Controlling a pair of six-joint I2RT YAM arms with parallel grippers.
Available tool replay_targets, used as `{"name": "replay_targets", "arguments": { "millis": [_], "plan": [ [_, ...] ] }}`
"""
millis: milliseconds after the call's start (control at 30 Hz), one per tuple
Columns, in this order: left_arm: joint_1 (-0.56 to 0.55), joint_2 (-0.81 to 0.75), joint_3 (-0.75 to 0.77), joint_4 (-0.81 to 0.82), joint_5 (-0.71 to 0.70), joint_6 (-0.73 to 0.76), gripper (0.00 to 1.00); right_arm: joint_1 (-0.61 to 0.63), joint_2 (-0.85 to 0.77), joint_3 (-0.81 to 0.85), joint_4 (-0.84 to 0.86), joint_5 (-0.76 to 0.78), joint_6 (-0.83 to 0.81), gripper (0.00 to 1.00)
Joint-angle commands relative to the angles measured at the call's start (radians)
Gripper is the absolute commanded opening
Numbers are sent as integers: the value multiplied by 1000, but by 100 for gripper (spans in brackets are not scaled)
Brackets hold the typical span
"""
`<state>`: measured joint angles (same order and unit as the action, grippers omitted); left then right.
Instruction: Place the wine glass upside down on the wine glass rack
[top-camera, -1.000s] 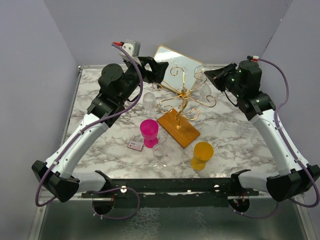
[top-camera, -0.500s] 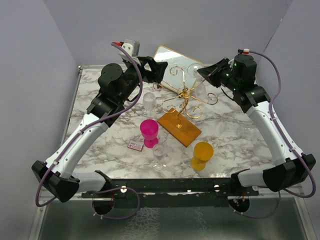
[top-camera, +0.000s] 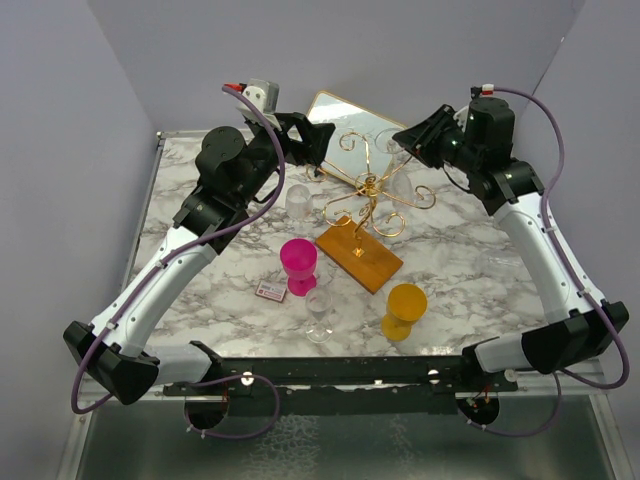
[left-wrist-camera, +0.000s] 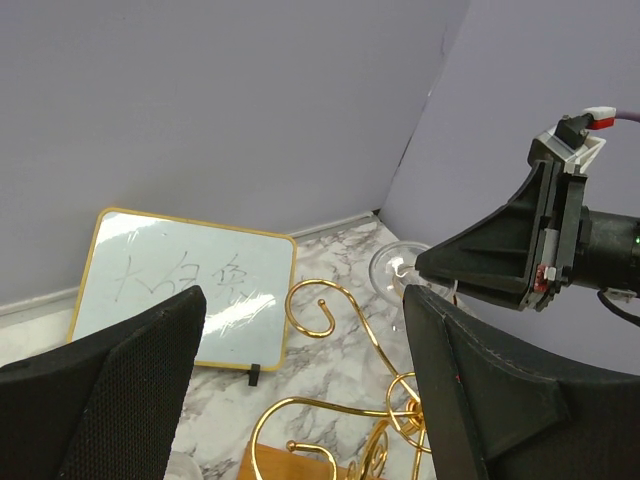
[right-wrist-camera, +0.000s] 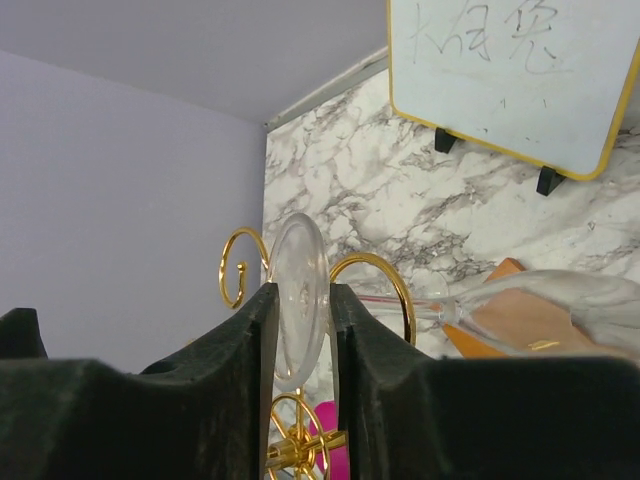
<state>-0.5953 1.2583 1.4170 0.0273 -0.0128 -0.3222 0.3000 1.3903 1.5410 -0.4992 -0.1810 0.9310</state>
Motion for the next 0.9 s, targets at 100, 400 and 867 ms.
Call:
{"name": "replay_targets", "arguments": {
  "millis": [100, 400, 867],
  "plan": [
    [8, -25, 30, 7, -14, 16, 83, -1, 27, 78, -92, 7, -66, 30],
    [11, -34, 30, -1, -17, 22, 83, -1, 61, 175, -211, 68, -128, 44],
    [14, -46, 26, -12, -15, 36, 83, -2, 75, 247, -285, 105, -204, 56]
  ]
}}
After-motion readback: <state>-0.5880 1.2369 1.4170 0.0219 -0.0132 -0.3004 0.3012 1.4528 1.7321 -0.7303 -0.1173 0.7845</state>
